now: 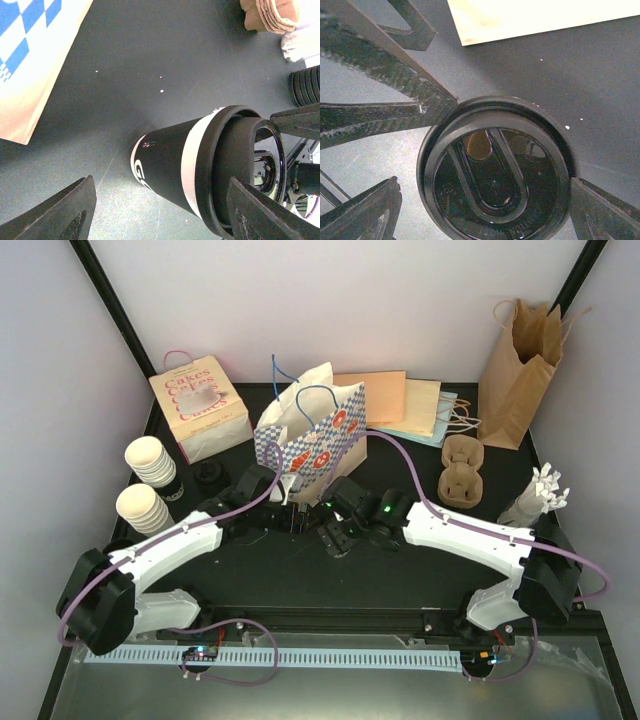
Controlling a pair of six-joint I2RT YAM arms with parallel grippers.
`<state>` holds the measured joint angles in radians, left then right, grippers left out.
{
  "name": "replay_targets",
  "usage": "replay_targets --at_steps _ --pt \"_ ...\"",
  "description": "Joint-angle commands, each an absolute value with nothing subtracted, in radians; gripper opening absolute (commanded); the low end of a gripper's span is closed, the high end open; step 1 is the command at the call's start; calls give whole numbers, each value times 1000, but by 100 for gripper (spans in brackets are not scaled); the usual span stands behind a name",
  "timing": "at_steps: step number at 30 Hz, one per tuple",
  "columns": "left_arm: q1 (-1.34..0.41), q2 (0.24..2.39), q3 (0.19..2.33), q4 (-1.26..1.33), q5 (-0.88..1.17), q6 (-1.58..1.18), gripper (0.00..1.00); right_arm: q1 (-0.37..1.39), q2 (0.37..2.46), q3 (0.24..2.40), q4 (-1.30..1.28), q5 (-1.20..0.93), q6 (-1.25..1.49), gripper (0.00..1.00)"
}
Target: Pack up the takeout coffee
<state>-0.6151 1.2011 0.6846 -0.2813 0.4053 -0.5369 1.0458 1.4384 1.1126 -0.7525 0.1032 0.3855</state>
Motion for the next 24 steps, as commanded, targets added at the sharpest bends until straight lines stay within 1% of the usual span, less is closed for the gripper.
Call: replay_targets --at_steps 1,7,10,15,24 --pt "-609 1214 687 -244 436 -548 74 1061 1459 1147 -769 132 366 92" --pt "-609 1224 689 -239 442 -546 73 1070 1488 1163 -795 177 371 88" --pt "-609 1230 689 -239 447 -546 73 1071 1492 1164 -797 188 371 83" --pt "-609 1236 691 -238 450 -545 73 1072 1499 1166 -804 200 370 79" --pt "-609 1222 694 -246 437 -549 72 1082 1515 1162 -817 228 361 77"
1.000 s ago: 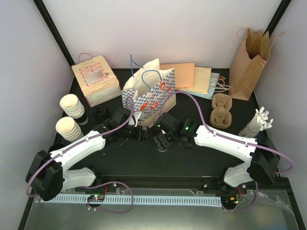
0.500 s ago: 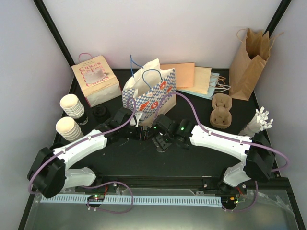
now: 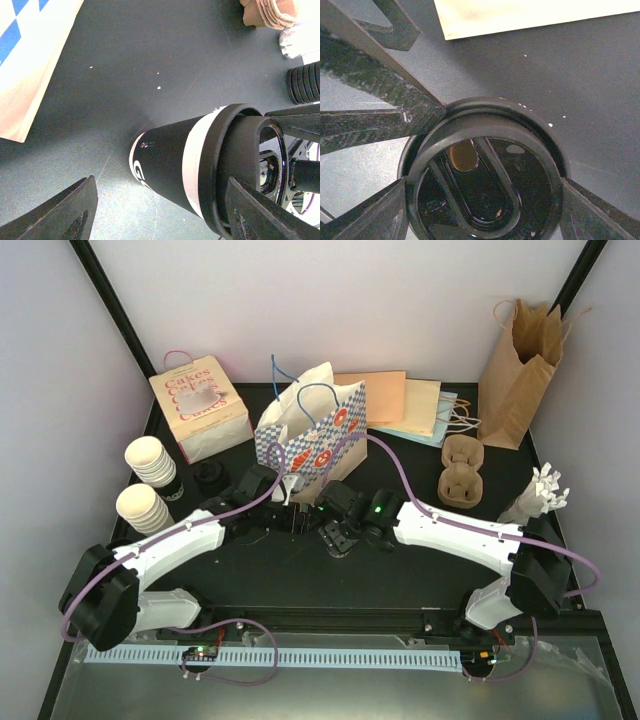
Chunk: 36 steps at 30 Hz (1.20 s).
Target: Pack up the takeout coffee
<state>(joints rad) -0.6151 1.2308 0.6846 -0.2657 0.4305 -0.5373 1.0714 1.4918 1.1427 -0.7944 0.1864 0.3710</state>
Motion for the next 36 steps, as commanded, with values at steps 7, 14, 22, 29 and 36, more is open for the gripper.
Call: replay_targets --at_steps 7,14,22,29,36 --pt "-594 1181 668 -235 405 -587 72 1083 1516 1156 -818 216 360 70" --pt "-578 1176 652 -233 414 -592 71 1083 1524 1152 -822 217 362 68" --pt "-579 1231 652 -207 470 -590 69 1083 1513 1152 -824 184 354 68" --pt "-580 1255 650 -197 491 -591 68 1083 1521 1142 -823 145 355 68" --pt "-579 1267 642 -187 503 -594 67 1083 1530 1124 -829 160 357 68"
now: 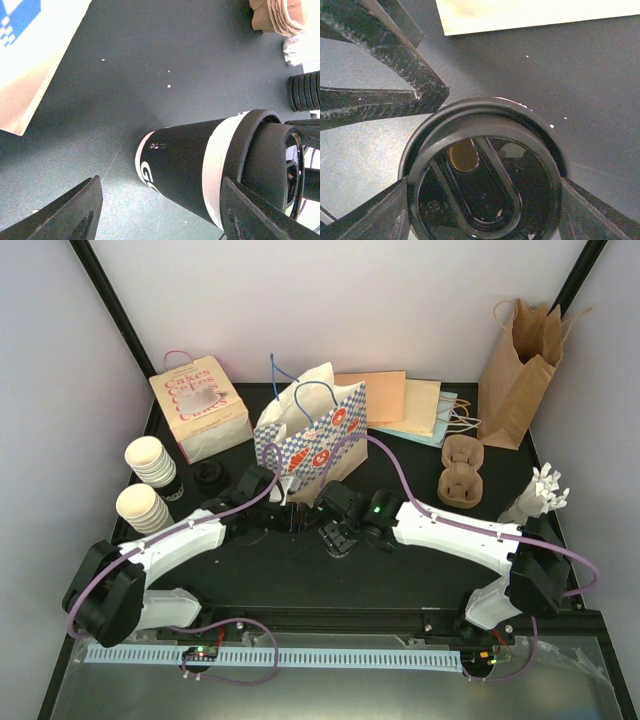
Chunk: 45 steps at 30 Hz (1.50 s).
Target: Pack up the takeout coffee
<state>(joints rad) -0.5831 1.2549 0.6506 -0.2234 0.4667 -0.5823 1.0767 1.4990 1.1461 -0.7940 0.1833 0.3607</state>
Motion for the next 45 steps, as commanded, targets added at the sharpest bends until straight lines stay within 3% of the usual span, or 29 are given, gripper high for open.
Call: replay_targets --at_steps 1,12,30,45 --pt "-579 1267 641 -187 503 -594 67 1084 1534 1122 -833 164 357 68" --pt "-579 1172 623 -198 454 -607 67 1103 1543 1081 -837 243 362 66" --pt "-581 1199 623 -194 572 -585 68 1107 1512 1033 -784 184 362 66" --pt "-583 1275 626 -163 588 -587 60 1106 1513 1043 -789 175 355 66"
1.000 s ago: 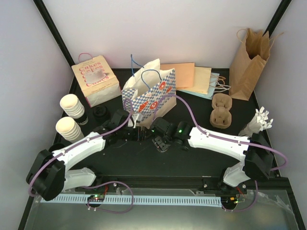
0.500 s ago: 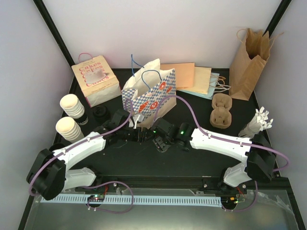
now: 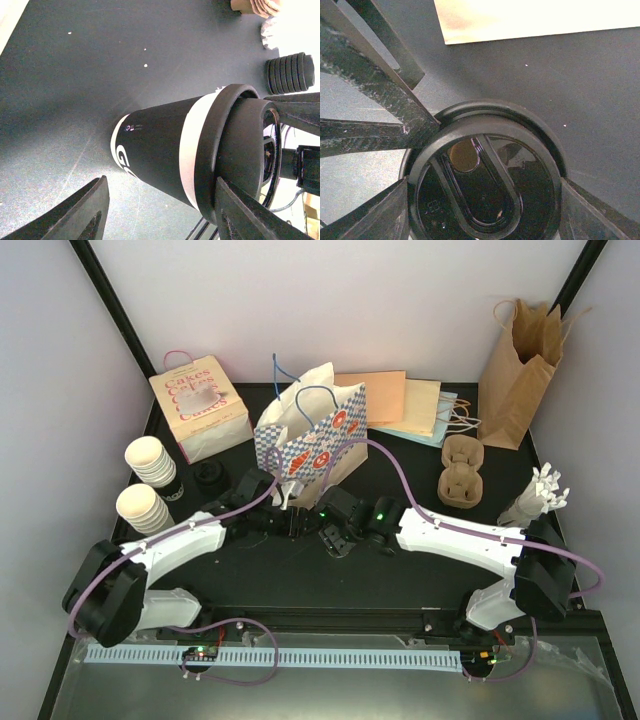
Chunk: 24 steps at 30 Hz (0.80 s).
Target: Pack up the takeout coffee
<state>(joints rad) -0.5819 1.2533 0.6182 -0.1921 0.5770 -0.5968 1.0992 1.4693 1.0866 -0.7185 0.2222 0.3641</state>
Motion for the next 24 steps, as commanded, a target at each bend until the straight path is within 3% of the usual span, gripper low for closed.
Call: replay_targets --at_steps 1,14,20,24 --pt "-582 1275 628 -173 573 -589 60 1106 1513 1043 -788 172 356 66" --pt "-583 1378 587 -213 531 -640 54 1104 1519 1035 -780 79 356 66" --pt "-585 1315 560 -181 541 -674 53 1101 1519 1031 -772 32 345 65" --pt "-585 1224 571 -177 532 -688 57 1103 1504 1022 -769 13 318 65"
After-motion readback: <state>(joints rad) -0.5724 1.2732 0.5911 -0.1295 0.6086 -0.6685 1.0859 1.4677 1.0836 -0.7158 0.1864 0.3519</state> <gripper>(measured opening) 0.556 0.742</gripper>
